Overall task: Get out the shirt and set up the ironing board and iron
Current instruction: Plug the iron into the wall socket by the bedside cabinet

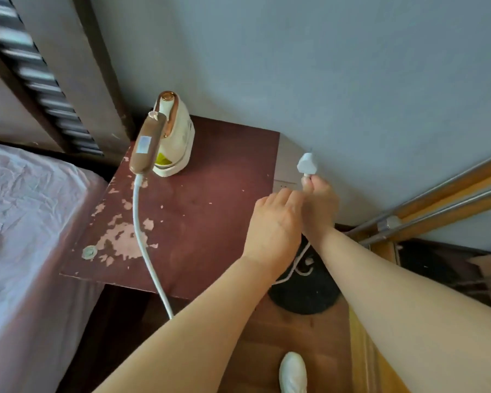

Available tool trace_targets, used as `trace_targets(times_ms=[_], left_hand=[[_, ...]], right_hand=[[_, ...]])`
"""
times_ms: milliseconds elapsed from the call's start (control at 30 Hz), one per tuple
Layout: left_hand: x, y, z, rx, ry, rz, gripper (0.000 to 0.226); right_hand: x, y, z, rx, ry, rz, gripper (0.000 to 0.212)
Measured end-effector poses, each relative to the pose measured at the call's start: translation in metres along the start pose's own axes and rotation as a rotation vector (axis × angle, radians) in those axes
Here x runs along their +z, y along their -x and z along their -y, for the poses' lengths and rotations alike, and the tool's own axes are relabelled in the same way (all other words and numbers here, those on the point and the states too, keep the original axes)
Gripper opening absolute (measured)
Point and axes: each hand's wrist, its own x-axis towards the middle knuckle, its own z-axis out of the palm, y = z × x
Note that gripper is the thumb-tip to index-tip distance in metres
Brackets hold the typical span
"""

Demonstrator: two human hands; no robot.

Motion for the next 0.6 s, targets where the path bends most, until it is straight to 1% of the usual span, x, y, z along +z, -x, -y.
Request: trace_targets(times_ms=[67,133,167,200,300,367,433,467,600], left_hand=[[0.036,0.000,-0.003,-0.088,0.087,-0.021,0.035],[0.071,-0.002,-0.005,-0.139,0.121,-0.041,0.039],[0.087,-0.001,-0.006,-0.178,0.141,-0.065,0.039],[0.100,0.000,-0.008,-0.239,0.194,-0.081,0.037],[0.137,0.007,-0.005,-0.445,0.390,-0.095,0.031],[0.164,0.009,0.007,-0.597,0.534,-0.138,0.031],[0.197,0.010,0.024,-0.711,0.664,-0.191,0.031],[0.212,0.010,0.034,-0.715,0.669,-0.216,0.031],[0.266,0.005,0.078,-0.658,0.542,-0.300,0.024]], right_hand=[[0.000,-0.010,-0.028,0.084,-0.044,0.034,0.023],[0.002,-0.017,-0.053,0.119,-0.011,0.063,0.024],[0.003,-0.021,-0.072,0.102,0.017,0.047,0.025],[0.005,-0.024,-0.086,0.125,-0.052,0.060,0.026],[0.015,-0.031,-0.126,0.018,-0.032,0.071,0.028],[0.023,-0.035,-0.151,-0.058,-0.023,0.115,0.026],[0.036,-0.039,-0.178,-0.086,-0.057,0.190,0.023],[0.044,-0.044,-0.191,-0.087,-0.067,0.221,0.021],[0.079,-0.070,-0.237,-0.044,-0.097,0.281,0.017]])
